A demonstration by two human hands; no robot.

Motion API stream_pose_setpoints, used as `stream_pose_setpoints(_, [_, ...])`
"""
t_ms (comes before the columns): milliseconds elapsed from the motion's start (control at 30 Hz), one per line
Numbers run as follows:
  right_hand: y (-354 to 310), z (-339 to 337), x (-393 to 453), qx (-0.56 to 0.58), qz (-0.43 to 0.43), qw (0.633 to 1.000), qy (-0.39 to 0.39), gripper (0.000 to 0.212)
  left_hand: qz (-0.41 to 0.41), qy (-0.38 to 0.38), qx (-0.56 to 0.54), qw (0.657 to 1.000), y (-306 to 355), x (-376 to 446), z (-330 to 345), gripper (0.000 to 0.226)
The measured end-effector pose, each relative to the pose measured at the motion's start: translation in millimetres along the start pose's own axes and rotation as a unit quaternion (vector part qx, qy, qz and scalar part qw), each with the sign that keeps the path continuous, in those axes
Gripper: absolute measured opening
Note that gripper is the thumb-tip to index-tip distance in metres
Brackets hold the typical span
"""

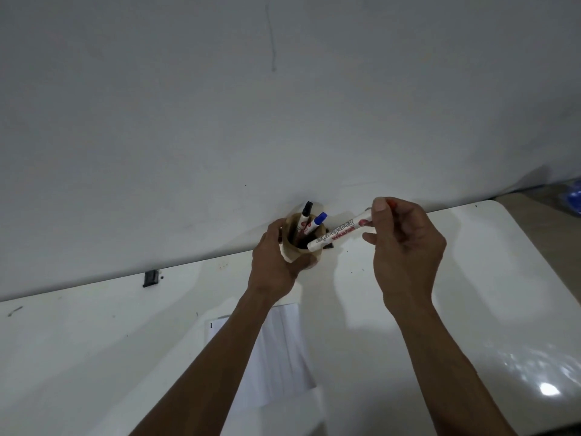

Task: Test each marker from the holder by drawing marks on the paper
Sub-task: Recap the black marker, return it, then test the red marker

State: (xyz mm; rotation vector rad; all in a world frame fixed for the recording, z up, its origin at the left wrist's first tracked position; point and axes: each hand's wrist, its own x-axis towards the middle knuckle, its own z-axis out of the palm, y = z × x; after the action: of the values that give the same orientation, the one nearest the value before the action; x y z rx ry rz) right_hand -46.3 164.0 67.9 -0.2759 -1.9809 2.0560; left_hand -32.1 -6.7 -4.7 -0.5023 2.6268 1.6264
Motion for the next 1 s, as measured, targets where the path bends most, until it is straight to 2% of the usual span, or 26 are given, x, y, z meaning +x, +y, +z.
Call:
stream_pose_setpoints(100, [-5.4, -4.5, -4.2, 0.058, 0.065, 0.996, -0.018, 0.009, -0.023, -0.012, 0.015, 1.000, -2.6, -4.4, -6.3, 0.087])
stream_pose_setpoints(167, [-1.0, -4.0, -10.5, 0.058, 0.098, 0.992, -0.046, 0.009, -0.039, -0.005, 0.042, 0.998, -5.7, -13.1, -13.7, 0.089])
stream_pose_setpoints(233, [5.2, -1.5, -22.2, 0.029, 0.124, 0.989, -0.079, 0.006, -0.037, 0.022, 0.060, 0.997, -8.5, -27.6, -24.3, 0.077])
stream_pose_setpoints(367, [14.9, 8.1, -56.6, 0.001, 0.200, 0.967, -0.158, 0.019, -0.010, 0.060, 0.030, 0.998, -2.0, -64.5, -54.2, 0.040])
stream_pose_setpoints(500, [21.3, 20.6, -91.5, -0.083, 0.183, 0.932, -0.301, 0.009, 0.000, 0.011, -0.037, 0.999, 6.2, -95.5, -88.1, 0.028])
stream_pose_setpoints(600, [15.3, 29.6, -114.4, -0.102, 0.160, 0.913, -0.361, 0.010, -0.003, -0.018, -0.046, 0.999, 4.0, -115.4, -110.9, 0.022])
stream_pose_setpoints(733, [1.1, 43.7, -142.8, -0.104, 0.150, 0.902, -0.392, 0.012, -0.012, 0.000, -0.075, 0.997, -15.0, -136.1, -139.8, 0.012])
stream_pose_setpoints(900, [-9.6, 44.1, -163.8, -0.195, 0.086, 0.878, -0.428, 0.018, -0.024, 0.069, -0.155, 0.985, -41.0, -160.5, -171.8, 0.011])
stream_pose_setpoints(1000, [-16.7, 50.7, -206.4, -0.160, 0.091, 0.905, -0.384, 0.018, -0.021, 0.070, -0.181, 0.981, -74.3, -193.2, -208.9, 0.011])
